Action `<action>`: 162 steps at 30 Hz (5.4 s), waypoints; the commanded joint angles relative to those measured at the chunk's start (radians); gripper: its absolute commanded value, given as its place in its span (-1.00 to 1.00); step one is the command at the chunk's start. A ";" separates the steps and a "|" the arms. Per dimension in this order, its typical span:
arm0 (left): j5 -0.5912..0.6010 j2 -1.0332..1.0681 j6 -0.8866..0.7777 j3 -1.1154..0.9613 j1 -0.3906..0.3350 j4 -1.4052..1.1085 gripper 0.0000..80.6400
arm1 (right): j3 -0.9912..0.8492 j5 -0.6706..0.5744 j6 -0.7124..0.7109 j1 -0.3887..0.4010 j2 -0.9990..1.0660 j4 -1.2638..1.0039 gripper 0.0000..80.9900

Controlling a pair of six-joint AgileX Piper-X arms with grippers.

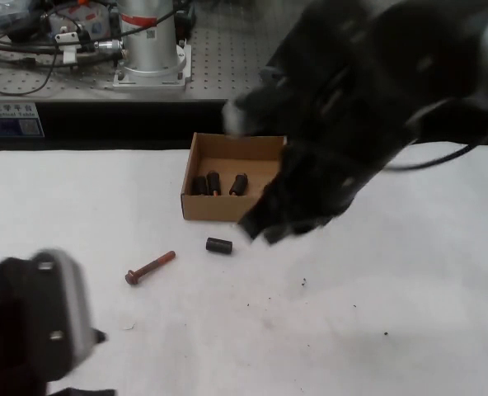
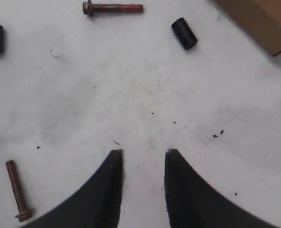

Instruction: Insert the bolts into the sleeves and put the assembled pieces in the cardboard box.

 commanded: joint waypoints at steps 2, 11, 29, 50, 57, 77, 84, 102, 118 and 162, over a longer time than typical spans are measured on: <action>0.020 0.157 0.076 -0.100 -0.070 -0.022 -0.05 | -0.001 -0.040 0.007 -0.024 -0.036 -0.017 -0.43; 0.020 0.365 0.129 -0.203 -0.178 -0.018 -0.05 | 0.021 -0.123 -0.016 -0.080 -0.046 -0.159 -0.43; -0.204 0.320 0.047 -0.203 -0.204 0.115 -0.25 | -0.353 -0.037 -0.125 -0.065 0.441 0.045 -0.42; -0.204 0.309 -0.019 -0.203 -0.204 0.115 -0.24 | -0.581 -0.120 -0.286 -0.027 0.696 -0.027 -0.12; -0.204 0.309 -0.049 -0.203 -0.204 0.115 -0.24 | -0.611 -0.105 -0.304 0.002 0.742 0.043 -0.12; -0.212 0.309 -0.086 -0.203 -0.204 0.139 -0.24 | -0.593 -0.059 -0.376 -0.017 0.762 0.072 -0.24; -0.212 0.297 -0.086 -0.203 -0.204 0.141 -0.24 | -0.581 -0.059 -0.375 -0.017 0.768 0.086 -0.44; -0.212 0.297 -0.108 -0.203 -0.204 0.146 -0.24 | -0.583 0.075 -0.371 -0.015 0.762 0.251 -0.89; -0.212 0.297 -0.108 -0.203 -0.204 0.146 -0.24 | -0.525 0.077 -0.341 -0.015 0.581 0.595 -0.89; -0.212 0.297 -0.139 -0.203 -0.204 0.139 -0.24 | 0.504 0.218 -0.259 -0.024 -0.055 -0.060 -0.14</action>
